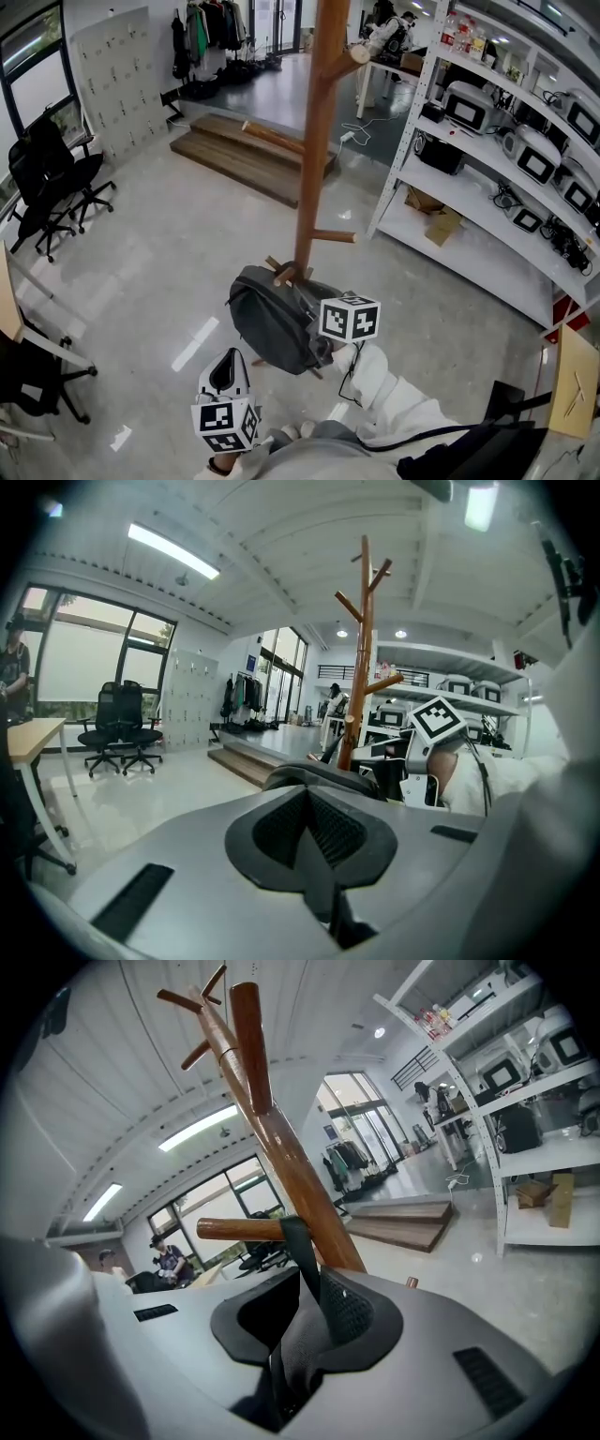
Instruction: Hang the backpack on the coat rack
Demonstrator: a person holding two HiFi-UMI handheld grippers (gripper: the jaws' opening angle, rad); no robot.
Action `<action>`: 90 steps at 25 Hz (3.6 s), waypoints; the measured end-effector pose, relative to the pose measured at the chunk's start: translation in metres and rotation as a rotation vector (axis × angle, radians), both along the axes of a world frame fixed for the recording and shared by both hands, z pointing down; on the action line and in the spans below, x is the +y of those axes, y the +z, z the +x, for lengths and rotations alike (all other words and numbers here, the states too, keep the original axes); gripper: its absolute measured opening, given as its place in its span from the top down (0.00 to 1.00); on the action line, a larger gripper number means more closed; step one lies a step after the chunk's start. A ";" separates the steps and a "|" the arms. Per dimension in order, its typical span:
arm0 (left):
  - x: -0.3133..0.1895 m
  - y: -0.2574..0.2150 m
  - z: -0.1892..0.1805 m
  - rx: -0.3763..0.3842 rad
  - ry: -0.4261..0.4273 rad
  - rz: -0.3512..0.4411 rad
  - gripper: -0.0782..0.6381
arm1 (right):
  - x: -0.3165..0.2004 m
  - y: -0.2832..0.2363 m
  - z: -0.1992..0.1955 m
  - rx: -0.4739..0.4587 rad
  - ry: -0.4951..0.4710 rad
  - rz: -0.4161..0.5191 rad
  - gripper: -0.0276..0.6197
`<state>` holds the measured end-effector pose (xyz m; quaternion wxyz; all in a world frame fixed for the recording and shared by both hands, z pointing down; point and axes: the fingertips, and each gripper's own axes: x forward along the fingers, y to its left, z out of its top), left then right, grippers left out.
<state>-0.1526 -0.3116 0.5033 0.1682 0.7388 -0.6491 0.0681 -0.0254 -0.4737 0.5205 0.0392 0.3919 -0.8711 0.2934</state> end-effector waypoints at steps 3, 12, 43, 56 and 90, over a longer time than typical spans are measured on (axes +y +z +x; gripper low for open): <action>0.005 0.002 -0.005 0.005 -0.008 -0.004 0.89 | 0.000 0.001 0.001 0.053 0.020 0.029 0.86; 0.014 0.004 -0.011 0.013 -0.018 -0.003 0.89 | 0.011 0.012 0.003 0.139 0.028 0.038 0.72; 0.015 -0.014 0.086 -0.008 0.123 0.053 0.89 | 0.136 0.003 0.046 -0.002 0.074 0.074 0.93; 0.046 -0.024 0.070 -0.036 0.166 0.093 0.89 | 0.177 -0.006 0.022 0.008 0.077 0.101 0.93; 0.095 -0.023 0.080 0.007 0.179 0.102 0.89 | 0.239 -0.008 0.023 0.133 0.087 0.153 0.94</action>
